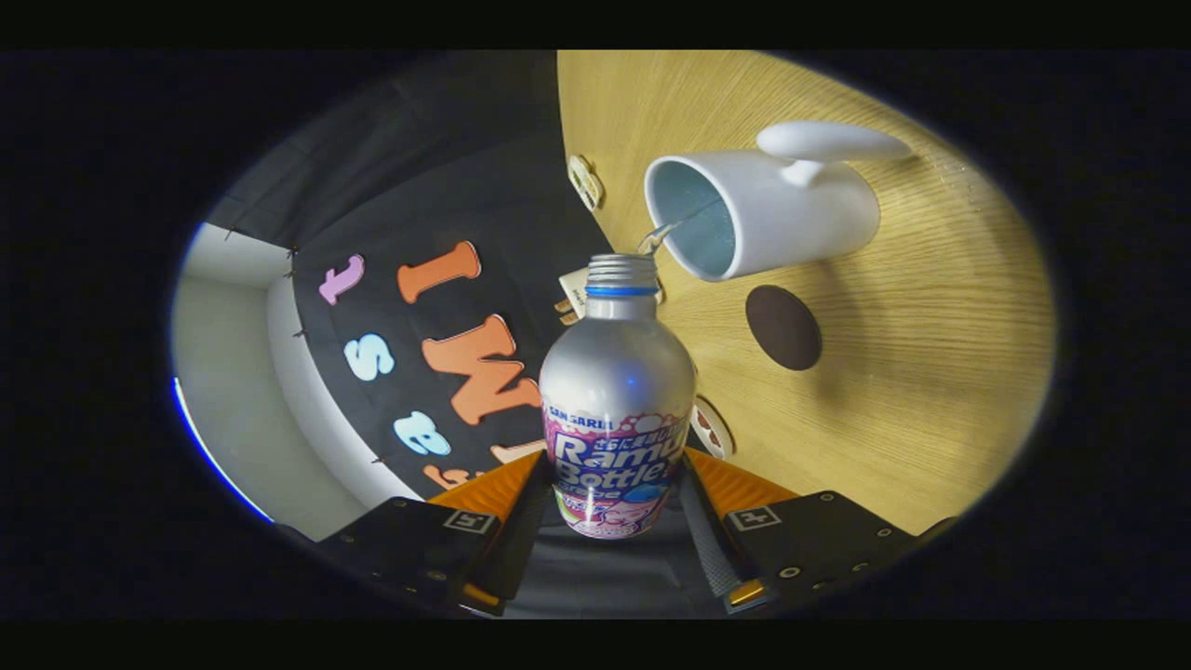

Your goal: Take the bottle from table, then pour the juice into the cup, finally place the bottle on the coaster

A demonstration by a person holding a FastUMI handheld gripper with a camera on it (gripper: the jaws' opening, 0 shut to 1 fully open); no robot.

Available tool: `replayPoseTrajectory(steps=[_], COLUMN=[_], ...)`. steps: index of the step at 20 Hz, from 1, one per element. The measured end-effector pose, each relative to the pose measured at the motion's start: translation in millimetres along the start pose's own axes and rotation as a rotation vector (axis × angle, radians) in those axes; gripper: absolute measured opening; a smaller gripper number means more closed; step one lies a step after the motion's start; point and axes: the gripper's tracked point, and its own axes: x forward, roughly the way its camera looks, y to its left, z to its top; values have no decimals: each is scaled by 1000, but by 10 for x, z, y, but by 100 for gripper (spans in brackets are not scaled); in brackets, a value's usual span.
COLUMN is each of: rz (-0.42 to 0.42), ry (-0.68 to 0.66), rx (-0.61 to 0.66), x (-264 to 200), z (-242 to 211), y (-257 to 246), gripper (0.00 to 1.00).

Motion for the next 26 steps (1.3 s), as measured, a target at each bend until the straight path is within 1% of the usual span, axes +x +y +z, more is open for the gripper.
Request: replayPoseTrajectory(steps=[14,18,21,26], rz=[13,42,39,60], ry=[-15,-22,-23,-27], rx=[71,132,141,172], x=[65,69,107,101], z=[97,143,143,185], y=[125,166,162,241], gripper=[75,75,75,75])
